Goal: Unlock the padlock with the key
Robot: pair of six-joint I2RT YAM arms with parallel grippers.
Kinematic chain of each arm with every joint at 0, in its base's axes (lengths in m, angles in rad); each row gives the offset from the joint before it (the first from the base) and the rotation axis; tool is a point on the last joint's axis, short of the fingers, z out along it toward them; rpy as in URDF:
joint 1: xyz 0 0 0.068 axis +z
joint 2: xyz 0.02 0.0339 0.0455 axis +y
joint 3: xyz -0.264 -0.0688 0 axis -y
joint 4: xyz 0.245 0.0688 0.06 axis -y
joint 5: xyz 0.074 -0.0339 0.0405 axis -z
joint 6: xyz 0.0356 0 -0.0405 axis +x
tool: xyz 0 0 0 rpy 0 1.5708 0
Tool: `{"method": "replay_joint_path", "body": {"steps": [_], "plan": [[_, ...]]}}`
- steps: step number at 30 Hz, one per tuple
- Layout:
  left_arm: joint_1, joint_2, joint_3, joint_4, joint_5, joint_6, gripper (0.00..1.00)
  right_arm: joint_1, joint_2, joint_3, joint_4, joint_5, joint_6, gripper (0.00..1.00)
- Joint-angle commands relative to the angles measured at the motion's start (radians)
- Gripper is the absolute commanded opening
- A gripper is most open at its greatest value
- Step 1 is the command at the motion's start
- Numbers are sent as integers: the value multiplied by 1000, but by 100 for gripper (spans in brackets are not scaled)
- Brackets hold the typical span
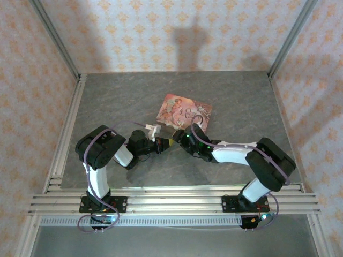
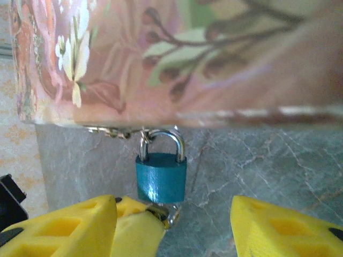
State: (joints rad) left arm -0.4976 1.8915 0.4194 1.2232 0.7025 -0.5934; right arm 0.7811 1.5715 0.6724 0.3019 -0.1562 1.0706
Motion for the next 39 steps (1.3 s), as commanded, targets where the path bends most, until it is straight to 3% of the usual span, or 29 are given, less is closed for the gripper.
{"method": "replay_joint_path", "body": {"steps": [1, 13, 20, 33, 39], "plan": [[-6, -23, 4, 20, 18, 19, 0, 10, 29, 32, 39, 69, 13, 58], [-7, -38, 1, 7, 32, 24, 0, 18, 131, 105, 40, 124, -7, 56], [-7, -61, -1, -20, 40, 37, 0, 18, 179, 120, 68, 118, 8, 49], [-6, -75, 3, -71, 24, 66, 0, 18, 217, 107, 72, 82, 47, 2], [-5, -86, 25, -74, 9, 50, 0, 18, 229, 85, 118, 44, 67, 0]]}}
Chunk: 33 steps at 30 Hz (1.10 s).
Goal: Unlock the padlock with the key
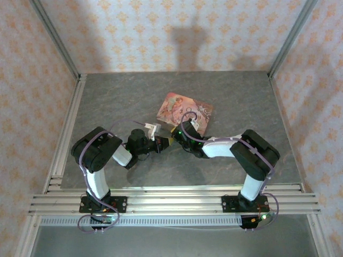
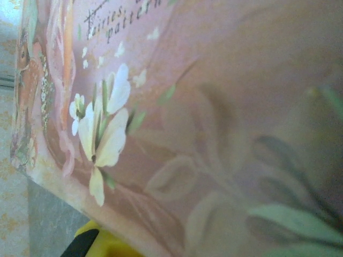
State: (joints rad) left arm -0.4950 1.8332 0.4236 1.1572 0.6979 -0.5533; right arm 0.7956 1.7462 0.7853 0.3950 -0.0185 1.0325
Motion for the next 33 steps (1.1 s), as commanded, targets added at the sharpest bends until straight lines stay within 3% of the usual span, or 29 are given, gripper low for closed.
{"method": "replay_joint_path", "body": {"steps": [1, 12, 16, 19, 21, 25, 29, 33], "plan": [[-7, -24, 26, 6, 14, -17, 0, 4, 59, -34, 48, -102, 108, 0], [32, -9, 79, 108, 81, -154, 0, 22, 58, -62, 66, -133, 84, 0], [44, -46, 96, 5, 89, -105, 0, 22, 51, -76, 54, -154, 80, 0], [29, -85, 114, -149, 57, 11, 0, 24, 36, -62, 19, -170, 88, 0], [3, -114, 122, -281, 8, 140, 0, 24, 19, -41, -25, -182, 90, 0], [-59, -166, 97, -382, -147, 314, 0, 25, -17, 10, -120, -195, 90, 0], [-212, -251, 78, -524, -483, 567, 0, 24, -49, 49, -198, -214, 110, 0], [-314, -272, 47, -527, -715, 679, 0, 24, -65, 77, -273, -238, 126, 0]]}}
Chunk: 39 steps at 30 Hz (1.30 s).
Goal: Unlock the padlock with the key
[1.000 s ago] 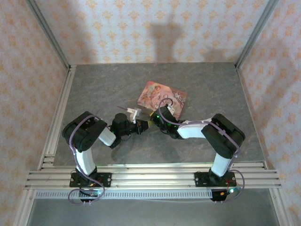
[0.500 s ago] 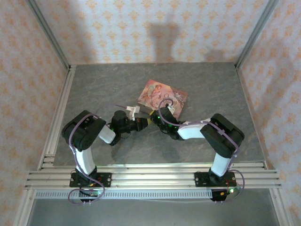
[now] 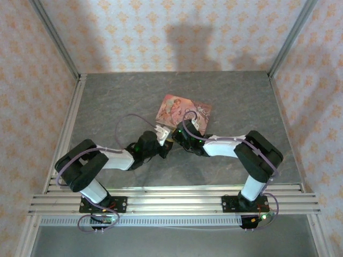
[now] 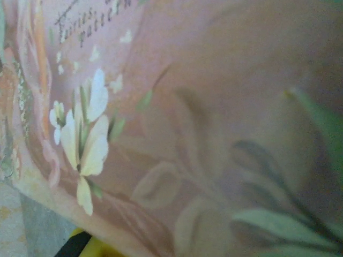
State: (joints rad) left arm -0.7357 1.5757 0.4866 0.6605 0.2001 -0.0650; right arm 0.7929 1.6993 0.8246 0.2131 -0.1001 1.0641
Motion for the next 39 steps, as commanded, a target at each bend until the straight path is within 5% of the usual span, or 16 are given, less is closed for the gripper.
{"method": "replay_joint_path", "body": {"steps": [1, 5, 14, 33, 39], "plan": [[-91, -19, -24, -27, -262, 206, 0, 27, -18, 44, -108, -165, 95, 0], [-101, -21, -28, -41, -232, 192, 0, 26, -28, 33, -127, -163, 116, 0], [-15, 1, -115, 179, -17, -65, 0, 27, -106, -13, -139, -104, 124, 39], [55, 25, -68, 168, 135, -219, 0, 26, -176, -134, -36, -21, 135, 44], [67, -20, -71, 129, 94, -325, 0, 26, -246, -161, -13, 19, 104, 51]]}}
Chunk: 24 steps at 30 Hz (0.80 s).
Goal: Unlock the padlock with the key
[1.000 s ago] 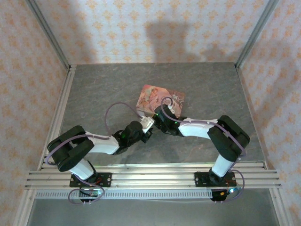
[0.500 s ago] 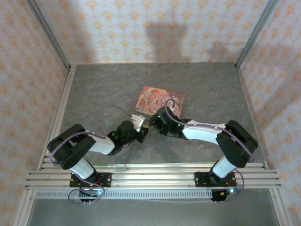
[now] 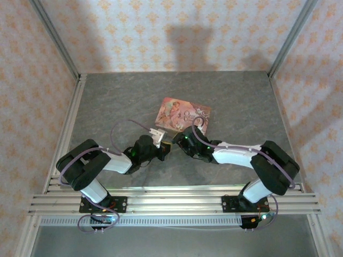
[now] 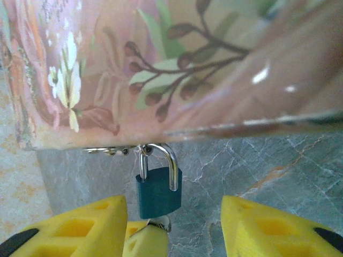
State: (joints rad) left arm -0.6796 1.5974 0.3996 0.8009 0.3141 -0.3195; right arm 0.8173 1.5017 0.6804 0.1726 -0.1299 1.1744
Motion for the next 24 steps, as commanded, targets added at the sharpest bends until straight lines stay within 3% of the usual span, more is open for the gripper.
{"method": "replay_joint_path", "body": {"steps": [1, 8, 17, 24], "plan": [[11, -48, 13, -13, -24, -86, 0, 2, -61, -24, 28, 57, 1, 51], [11, -38, 18, 12, 9, -186, 0, 1, -80, -111, 155, 69, 65, 51], [11, -24, 18, 49, 52, -323, 0, 6, 23, -169, 375, 30, 128, 50], [11, -28, 13, 69, 63, -371, 0, 18, 84, -127, 399, 15, 128, 50]]}}
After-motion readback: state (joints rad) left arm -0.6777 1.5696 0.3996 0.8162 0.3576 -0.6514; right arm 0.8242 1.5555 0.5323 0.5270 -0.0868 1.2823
